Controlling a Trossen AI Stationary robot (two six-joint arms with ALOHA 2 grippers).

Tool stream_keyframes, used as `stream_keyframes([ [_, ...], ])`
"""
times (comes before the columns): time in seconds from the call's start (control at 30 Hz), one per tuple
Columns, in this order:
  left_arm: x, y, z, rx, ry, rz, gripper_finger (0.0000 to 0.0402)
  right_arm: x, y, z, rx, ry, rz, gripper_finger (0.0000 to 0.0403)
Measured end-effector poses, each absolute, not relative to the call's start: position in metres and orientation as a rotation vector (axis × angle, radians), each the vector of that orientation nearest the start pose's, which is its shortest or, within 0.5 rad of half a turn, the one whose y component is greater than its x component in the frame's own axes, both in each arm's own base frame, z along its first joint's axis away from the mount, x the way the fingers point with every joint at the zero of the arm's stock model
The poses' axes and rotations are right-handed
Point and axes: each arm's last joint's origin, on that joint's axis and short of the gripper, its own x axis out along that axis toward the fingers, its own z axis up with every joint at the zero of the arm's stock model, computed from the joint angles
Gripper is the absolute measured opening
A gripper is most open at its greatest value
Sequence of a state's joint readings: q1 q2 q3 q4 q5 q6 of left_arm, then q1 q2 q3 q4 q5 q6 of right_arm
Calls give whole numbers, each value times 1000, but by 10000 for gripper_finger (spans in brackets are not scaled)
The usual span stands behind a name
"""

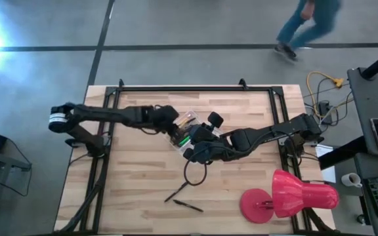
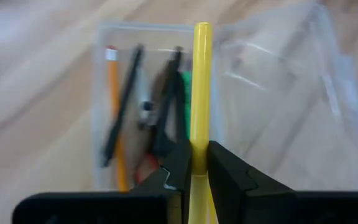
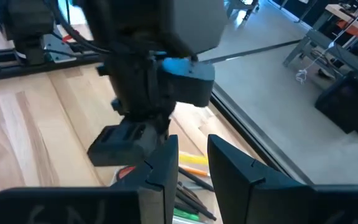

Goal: Pick & place school supplies into a supply box
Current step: Put the yellow pen into the transparent supply box, then put the black pen into the transparent supply box

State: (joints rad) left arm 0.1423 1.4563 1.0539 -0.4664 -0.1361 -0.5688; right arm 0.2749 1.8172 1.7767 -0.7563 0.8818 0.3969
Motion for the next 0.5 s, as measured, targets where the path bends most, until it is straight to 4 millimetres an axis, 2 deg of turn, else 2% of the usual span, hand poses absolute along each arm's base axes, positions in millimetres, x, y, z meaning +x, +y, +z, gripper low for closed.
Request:
stream_keyframes([
  [0.07, 299, 54, 241, -566, 773, 424, 28, 383, 85, 348, -68, 542, -690, 77],
  [0.17, 299, 58, 222, -578, 785, 408, 30, 384, 85, 349, -66, 538, -690, 81],
  [0.3, 298, 59, 212, -553, 715, 442, 42, 385, 85, 349, -59, 528, -689, 84],
  [0.5, 296, 63, 210, -570, 655, 507, 79, 387, 86, 352, -36, 496, -687, 78],
])
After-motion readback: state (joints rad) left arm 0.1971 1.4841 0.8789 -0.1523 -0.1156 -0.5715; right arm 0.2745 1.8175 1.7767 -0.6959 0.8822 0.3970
